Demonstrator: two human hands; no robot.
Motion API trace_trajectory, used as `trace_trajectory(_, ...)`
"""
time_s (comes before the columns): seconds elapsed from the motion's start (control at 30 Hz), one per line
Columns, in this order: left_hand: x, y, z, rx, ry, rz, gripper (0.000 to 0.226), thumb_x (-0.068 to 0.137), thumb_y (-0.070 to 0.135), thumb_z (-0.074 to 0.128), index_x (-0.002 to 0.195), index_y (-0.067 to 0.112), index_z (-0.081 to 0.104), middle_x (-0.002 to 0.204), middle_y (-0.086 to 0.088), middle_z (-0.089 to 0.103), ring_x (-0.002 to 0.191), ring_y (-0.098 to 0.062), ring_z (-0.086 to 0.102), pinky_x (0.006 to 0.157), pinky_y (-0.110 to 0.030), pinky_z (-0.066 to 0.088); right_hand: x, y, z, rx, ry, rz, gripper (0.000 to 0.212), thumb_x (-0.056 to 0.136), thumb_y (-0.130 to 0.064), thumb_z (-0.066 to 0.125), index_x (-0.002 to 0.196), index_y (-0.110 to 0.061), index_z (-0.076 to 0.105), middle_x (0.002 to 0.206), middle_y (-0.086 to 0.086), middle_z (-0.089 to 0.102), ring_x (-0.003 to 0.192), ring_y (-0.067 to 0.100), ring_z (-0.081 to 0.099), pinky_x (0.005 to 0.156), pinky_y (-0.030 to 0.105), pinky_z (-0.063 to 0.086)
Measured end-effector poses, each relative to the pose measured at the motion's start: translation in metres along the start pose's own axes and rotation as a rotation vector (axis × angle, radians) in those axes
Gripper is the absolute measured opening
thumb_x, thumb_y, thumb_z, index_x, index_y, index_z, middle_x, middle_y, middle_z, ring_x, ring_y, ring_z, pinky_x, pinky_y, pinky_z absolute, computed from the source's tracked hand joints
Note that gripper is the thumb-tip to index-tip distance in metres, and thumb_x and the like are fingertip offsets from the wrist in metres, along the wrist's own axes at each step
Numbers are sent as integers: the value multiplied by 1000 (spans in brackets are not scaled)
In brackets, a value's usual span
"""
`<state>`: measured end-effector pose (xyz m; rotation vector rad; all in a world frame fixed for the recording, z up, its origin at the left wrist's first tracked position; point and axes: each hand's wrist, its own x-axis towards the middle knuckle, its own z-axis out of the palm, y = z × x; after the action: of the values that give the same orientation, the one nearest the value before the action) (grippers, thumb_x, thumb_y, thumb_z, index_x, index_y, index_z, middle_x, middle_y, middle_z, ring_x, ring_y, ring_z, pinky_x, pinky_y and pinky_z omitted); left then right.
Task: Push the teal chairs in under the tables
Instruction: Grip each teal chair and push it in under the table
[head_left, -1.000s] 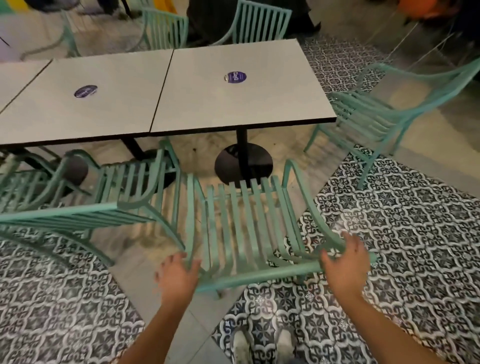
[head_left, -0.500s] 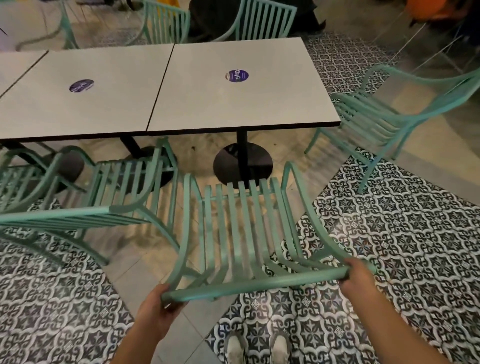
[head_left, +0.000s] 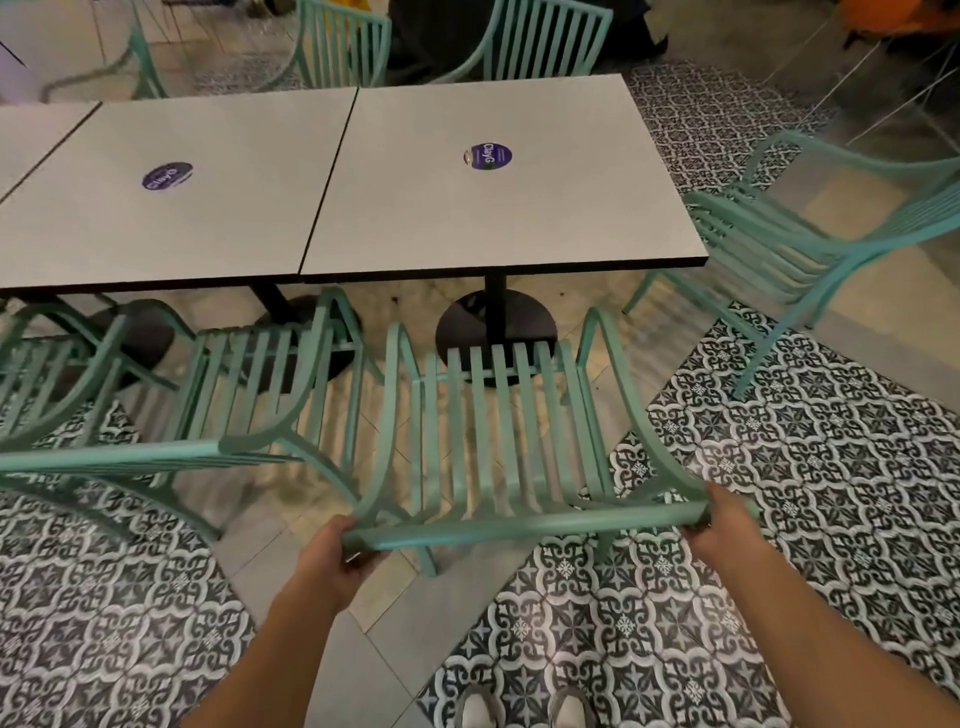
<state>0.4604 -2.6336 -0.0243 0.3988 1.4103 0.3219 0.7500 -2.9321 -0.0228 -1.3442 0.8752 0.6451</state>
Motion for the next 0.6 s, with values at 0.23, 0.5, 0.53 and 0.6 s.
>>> trace_trajectory(0.23,25,30,32,-6,26,5,30,95,9,54,123,2,44,117,-24,55,88,-37,61,76,-47,53,16,-27,35,67,-18,40,43,93,-28,60,131,-11,49,128,14,53,120,30,51,99,42,48)
trace_trajectory(0.5,51,61,67,18,33,16,34,95,11,54,126,1,43,122,-24,53,92,-36,61,58,-44,58,33,-41,67,108,-14,67,26,91,-33,62,100,-10,54,110,12,58,104,27,57,93,40,52)
trace_trajectory(0.53,53,62,74,12,39,11,32,96,12,54,123,1,43,123,-24,53,98,-36,60,66,-43,56,38,-46,73,110,-9,60,25,92,-32,61,97,-9,52,110,12,57,103,27,56,91,39,52)
trace_trajectory(0.6,53,67,81,13,55,6,31,96,15,56,121,2,43,125,-24,53,110,-36,58,79,-45,51,43,-52,80,115,-11,37,27,92,-30,61,104,-8,51,110,13,54,101,27,55,93,39,51)
